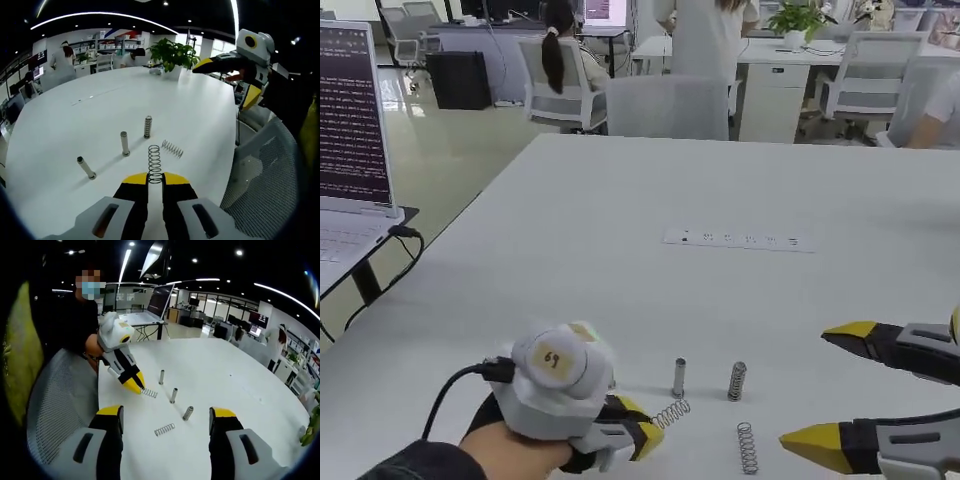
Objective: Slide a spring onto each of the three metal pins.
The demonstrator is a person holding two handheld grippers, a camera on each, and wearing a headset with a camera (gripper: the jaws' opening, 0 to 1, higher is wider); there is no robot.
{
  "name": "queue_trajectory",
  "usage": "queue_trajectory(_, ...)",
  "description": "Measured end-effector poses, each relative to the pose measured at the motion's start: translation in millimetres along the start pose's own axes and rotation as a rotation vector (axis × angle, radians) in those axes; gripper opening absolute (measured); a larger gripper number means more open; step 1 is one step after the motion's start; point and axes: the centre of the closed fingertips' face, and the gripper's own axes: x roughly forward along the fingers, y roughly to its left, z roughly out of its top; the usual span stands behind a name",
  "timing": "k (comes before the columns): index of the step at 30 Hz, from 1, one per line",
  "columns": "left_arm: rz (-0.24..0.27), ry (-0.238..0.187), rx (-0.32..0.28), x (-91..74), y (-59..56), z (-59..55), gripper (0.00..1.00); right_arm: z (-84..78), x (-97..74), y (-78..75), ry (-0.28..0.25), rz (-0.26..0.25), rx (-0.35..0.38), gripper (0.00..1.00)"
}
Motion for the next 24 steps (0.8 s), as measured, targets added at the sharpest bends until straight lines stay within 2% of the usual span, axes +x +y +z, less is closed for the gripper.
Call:
queue_trajectory(5,-0.008,-0.036,0.017,-20.9,0.8,11.7,0.02,7.8,-0.1,0.2,-0.008,0.005,-0.006,0.68)
queue_trajectory(10,-0.005,-0.062,0.039,-37.5,1.1,17.1,0.02,14.5,1.5,5.4,-0.005,0.016,-0.026,0.68)
queue_trajectory(14,-0.010,-0.068,0.072,-48.8,0.2,16.6,0.02,21.5,1.7,6.8,-0.008,0.025,-0.042,0.67)
queue_trajectory(18,-0.016,-0.077,0.079,-59.7,0.2,13.6,0.02,29.1,3.4,10.5,-0.012,0.045,-0.060,0.67)
queue_trajectory(24,-0.036,-0.116,0.088,-76.5,-1.0,14.8,0.02,41.5,9.7,19.6,-0.021,0.103,-0.092,0.64)
